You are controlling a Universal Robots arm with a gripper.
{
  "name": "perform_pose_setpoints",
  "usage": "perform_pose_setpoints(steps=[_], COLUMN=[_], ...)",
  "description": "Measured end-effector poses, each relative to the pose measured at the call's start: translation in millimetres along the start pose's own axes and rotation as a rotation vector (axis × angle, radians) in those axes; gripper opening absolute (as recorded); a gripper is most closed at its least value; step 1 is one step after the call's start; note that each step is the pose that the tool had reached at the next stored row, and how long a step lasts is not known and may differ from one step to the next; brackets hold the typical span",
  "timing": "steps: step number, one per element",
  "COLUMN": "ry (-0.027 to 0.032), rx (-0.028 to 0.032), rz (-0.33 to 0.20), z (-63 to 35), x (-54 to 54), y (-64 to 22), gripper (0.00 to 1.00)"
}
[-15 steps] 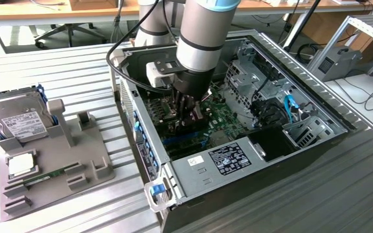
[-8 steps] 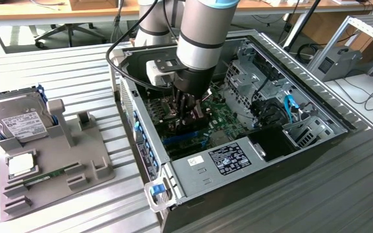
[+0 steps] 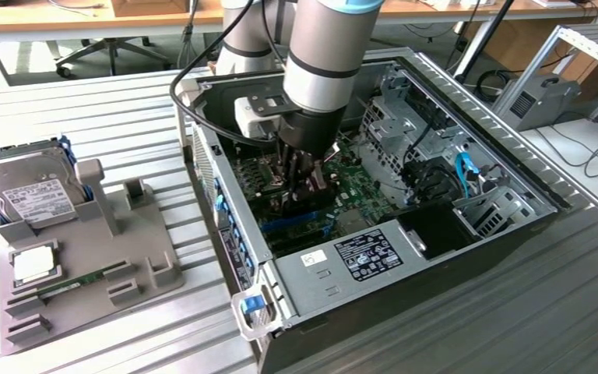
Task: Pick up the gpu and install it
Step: 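Insert the gpu into the slot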
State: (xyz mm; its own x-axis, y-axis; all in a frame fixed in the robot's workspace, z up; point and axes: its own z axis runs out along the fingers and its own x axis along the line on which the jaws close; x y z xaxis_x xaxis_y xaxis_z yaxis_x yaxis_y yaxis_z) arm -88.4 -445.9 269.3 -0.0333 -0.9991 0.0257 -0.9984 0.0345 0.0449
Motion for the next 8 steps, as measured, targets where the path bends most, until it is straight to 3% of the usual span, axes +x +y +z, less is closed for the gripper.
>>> perform_pose_setpoints(steps=[8], ry=[-0.0001], rx=[0.0], rz=[0.001], z=[0.5], x=[2.4], y=[-0.1], gripper=[0.26])
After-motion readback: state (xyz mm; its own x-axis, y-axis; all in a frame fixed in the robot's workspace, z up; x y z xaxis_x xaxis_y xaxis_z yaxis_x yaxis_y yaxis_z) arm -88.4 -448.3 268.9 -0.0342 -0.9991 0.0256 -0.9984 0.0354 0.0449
